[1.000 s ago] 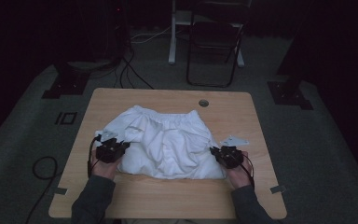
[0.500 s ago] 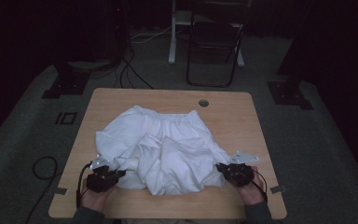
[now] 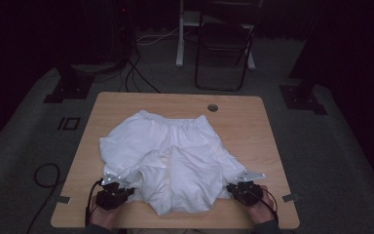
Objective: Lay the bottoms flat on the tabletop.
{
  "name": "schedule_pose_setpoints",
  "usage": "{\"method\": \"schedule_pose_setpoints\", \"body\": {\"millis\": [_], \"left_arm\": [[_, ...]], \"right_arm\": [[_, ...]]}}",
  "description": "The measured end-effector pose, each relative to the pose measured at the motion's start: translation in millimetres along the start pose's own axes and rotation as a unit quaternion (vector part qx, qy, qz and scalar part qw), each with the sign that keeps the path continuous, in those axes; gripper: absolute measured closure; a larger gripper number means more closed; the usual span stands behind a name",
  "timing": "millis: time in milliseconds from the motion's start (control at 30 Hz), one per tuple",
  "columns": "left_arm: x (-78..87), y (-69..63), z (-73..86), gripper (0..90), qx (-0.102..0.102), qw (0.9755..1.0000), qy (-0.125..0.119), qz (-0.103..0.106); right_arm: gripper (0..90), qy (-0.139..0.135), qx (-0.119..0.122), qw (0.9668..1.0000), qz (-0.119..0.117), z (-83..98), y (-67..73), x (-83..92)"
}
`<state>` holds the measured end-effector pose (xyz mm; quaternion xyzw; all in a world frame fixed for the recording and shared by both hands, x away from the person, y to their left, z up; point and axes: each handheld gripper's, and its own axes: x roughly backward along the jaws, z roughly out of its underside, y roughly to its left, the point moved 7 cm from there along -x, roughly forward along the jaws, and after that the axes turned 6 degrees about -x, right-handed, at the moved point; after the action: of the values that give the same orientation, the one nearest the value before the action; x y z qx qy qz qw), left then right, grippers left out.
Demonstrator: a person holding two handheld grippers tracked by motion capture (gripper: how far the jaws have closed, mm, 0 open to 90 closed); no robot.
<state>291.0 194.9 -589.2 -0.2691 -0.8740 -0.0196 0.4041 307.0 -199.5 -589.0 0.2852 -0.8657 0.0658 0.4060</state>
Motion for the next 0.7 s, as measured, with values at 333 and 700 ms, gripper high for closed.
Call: {"method": "schedule_pose_setpoints", "body": {"millis": [333,700], "left_arm": [[-19.0,6.2,-21.7,85.1,-0.012,0.9999,-0.008,-0.007],[-47.7,19.7,-56.7,85.2,-0.021,0.9993,-0.013,-0.029]], "right_arm": [[86.9,-0.022,-0.023,0.9993,0.018,-17.6,-25.3,-13.3],[86.8,-0.030,-0.054,0.9969,0.048,-48.6,-56.8,-35.3]]}}
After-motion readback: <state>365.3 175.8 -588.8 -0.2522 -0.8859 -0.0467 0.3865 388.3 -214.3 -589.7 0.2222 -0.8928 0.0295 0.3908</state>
